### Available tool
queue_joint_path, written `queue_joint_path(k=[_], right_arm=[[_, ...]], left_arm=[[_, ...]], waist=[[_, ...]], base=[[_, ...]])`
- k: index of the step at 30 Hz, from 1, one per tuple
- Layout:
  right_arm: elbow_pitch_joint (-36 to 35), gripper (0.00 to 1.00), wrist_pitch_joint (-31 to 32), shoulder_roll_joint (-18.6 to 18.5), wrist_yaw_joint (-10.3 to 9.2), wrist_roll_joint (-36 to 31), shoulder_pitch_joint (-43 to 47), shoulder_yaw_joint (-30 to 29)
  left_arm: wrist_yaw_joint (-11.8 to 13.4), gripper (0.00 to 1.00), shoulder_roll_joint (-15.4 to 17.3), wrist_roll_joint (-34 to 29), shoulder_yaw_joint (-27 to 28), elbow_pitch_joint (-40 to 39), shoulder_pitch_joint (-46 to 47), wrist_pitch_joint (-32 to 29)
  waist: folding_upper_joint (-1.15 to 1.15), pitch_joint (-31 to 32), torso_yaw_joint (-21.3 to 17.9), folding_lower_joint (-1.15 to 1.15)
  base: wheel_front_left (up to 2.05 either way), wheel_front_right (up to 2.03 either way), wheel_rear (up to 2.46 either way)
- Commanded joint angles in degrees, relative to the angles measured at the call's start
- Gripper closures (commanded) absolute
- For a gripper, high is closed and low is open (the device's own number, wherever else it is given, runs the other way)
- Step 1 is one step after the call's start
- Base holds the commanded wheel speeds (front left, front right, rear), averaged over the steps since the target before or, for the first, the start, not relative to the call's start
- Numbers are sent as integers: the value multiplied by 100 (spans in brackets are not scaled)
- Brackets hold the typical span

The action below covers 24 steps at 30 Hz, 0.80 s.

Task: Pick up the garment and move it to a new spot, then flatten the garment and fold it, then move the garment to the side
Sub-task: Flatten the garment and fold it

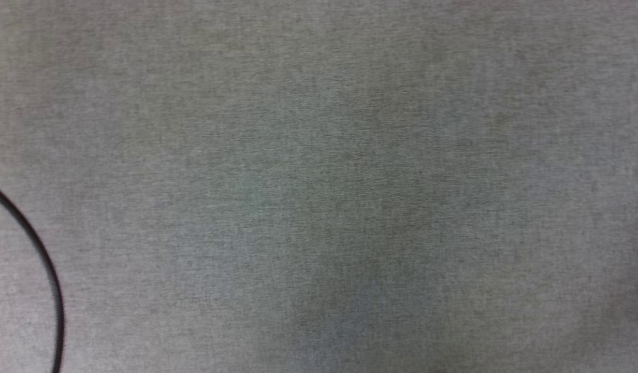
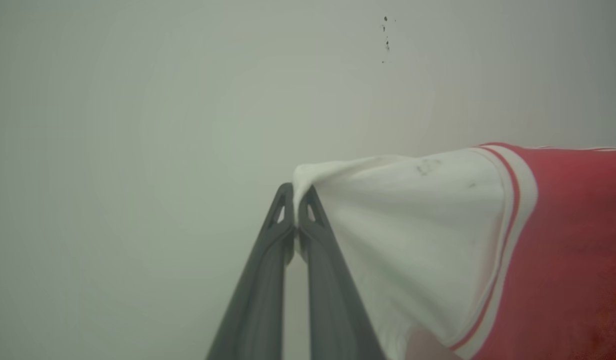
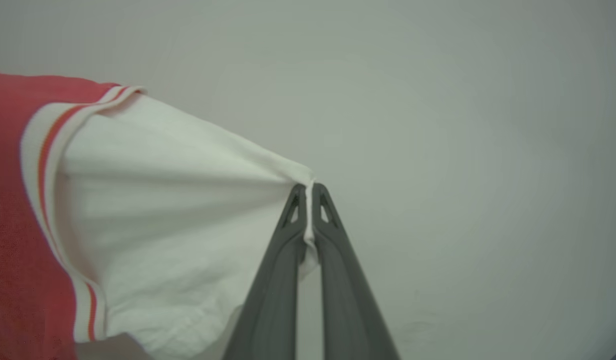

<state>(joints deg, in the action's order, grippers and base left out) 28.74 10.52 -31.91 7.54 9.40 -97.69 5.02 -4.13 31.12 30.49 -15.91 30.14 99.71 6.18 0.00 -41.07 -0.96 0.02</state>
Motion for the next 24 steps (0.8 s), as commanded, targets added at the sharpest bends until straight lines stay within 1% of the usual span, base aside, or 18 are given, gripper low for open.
queue_joint_path(k=[1,5,7,12,17,23,24], right_arm=[[214,100,-203,151,-9,-28,81,-71],[595,100,-557,361,-9,56,577,-44],[728,100,-685,434,-9,125,915,25],[883,100,-887,429,-9,455,1980,240],[694,100,-834,344,-8,899,3299,451],[128,100,-481,127,-8,1464,5041,804],[128,100,-481,127,-8,1464,5041,804]], left_arm=[[-65,100,-49,-40,-83,177,-176,146],[-173,100,-226,21,-295,440,-647,416],[-215,100,-285,66,-409,537,-1032,528],[-277,100,-415,183,-649,551,-2230,740],[-246,100,-433,252,-881,328,-3746,800],[-130,100,-335,546,-1004,-58,-5532,721],[-130,100,-335,546,-1004,-58,-5532,721]], waist=[[0,-29,87,-2],[0,78,139,-2],[0,184,160,-2],[0,608,180,-2],[0,1206,178,-2],[0,1906,143,-2],[0,1906,143,-2]], base=[[0,0,0],[0,0,0],[0,0,0],[0,0,0],[0,0,0],[0,0,0],[0,0,0]])
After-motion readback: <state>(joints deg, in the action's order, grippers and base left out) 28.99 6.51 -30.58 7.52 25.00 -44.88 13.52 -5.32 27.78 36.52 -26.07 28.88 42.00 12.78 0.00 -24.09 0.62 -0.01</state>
